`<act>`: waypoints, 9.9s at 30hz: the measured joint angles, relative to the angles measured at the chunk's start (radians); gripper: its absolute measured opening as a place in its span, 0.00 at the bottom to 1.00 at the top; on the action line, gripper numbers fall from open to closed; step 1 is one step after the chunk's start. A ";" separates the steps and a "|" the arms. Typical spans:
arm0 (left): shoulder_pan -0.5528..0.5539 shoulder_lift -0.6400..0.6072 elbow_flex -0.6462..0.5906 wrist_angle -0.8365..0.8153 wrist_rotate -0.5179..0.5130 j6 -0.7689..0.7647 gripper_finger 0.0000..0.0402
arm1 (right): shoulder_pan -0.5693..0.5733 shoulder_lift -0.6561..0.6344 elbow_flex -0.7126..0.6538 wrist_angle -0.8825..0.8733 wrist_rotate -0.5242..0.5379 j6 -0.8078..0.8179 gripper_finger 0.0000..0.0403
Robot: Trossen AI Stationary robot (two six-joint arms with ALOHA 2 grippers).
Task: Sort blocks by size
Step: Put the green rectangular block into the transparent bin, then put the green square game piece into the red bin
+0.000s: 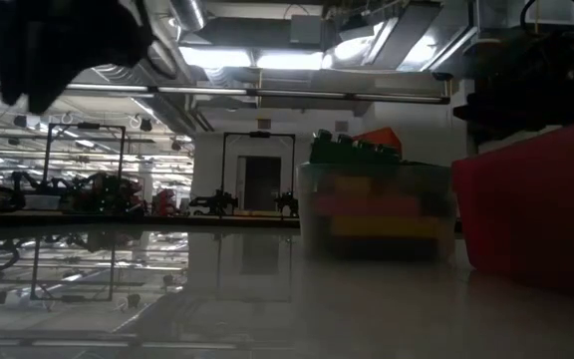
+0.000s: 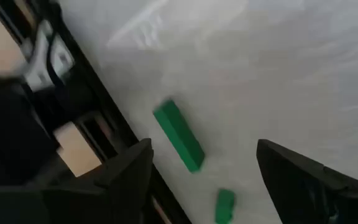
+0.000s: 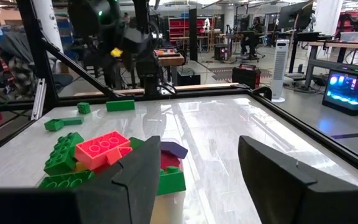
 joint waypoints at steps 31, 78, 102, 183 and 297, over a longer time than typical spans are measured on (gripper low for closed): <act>-0.237 -0.016 -0.523 0.551 0.187 -0.270 0.52 | 0.000 0.000 0.000 0.000 0.000 0.000 0.53; 0.141 -0.009 -0.405 1.378 -0.080 0.589 0.29 | 0.000 0.000 0.000 0.000 0.000 0.000 0.53; 0.287 0.094 -0.404 1.794 -0.064 1.056 0.31 | 0.000 0.000 0.000 0.000 0.000 0.000 0.53; 0.240 0.148 -0.404 1.810 -0.065 1.299 0.59 | 0.000 0.000 0.000 0.000 0.000 0.000 0.53; -0.497 0.080 -0.403 1.205 0.023 -0.605 0.30 | 0.000 0.000 0.000 0.000 0.000 0.000 0.53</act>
